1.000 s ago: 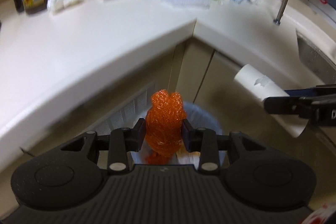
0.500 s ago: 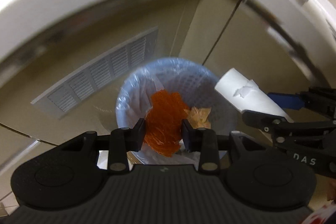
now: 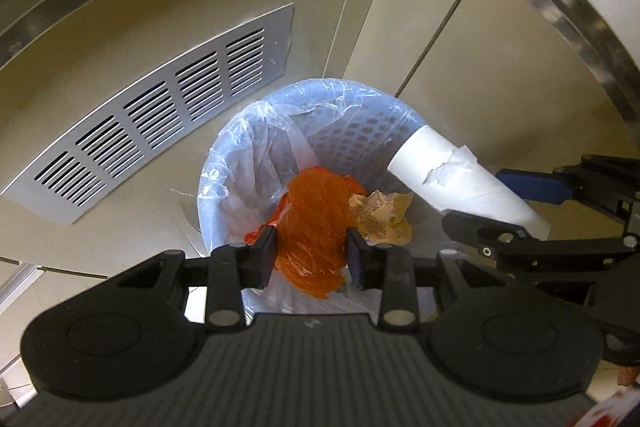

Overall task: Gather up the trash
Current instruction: 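Open both tools to drop the mesh net and paper tube in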

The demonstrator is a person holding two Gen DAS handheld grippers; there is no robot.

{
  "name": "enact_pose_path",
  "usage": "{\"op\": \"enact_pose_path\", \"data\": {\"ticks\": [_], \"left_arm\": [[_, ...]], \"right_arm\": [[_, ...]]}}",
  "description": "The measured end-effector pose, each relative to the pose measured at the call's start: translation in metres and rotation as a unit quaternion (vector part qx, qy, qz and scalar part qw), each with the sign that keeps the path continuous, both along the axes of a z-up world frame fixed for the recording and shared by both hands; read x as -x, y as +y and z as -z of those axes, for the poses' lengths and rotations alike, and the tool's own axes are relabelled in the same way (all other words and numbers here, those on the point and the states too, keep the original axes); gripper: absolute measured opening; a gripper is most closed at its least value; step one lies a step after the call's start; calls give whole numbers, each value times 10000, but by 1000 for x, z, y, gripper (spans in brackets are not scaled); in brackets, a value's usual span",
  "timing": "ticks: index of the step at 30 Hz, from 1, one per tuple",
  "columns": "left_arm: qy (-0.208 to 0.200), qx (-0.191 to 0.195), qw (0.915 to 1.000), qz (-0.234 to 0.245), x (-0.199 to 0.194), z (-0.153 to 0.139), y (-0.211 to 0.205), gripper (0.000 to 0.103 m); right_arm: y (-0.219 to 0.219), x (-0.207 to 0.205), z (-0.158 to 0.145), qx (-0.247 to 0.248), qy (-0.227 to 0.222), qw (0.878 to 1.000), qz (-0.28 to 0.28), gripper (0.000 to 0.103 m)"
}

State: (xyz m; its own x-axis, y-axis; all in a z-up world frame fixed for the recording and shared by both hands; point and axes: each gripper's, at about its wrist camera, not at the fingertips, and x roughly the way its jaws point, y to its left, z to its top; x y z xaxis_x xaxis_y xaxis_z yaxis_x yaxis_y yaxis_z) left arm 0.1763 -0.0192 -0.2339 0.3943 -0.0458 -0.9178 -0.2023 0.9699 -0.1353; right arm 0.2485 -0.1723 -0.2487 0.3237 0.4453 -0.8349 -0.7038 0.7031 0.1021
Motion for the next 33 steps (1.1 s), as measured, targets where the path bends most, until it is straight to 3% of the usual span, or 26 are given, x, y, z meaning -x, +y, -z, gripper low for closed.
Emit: {"op": "enact_pose_path", "data": {"ticks": [12,16,33], "left_arm": [[-4,-15,10000,-79,-13,21,0,34],[-19,-9,9998,-180,-16,24,4,44],[-186,16,9974,-703,29,0,36,45]], "right_arm": [[9,-7,19,214,57,9997,-131,50],[10,-9,21,224,109,9996,-141,50],[41,-17,35,141,273,9991,-284,50]]}}
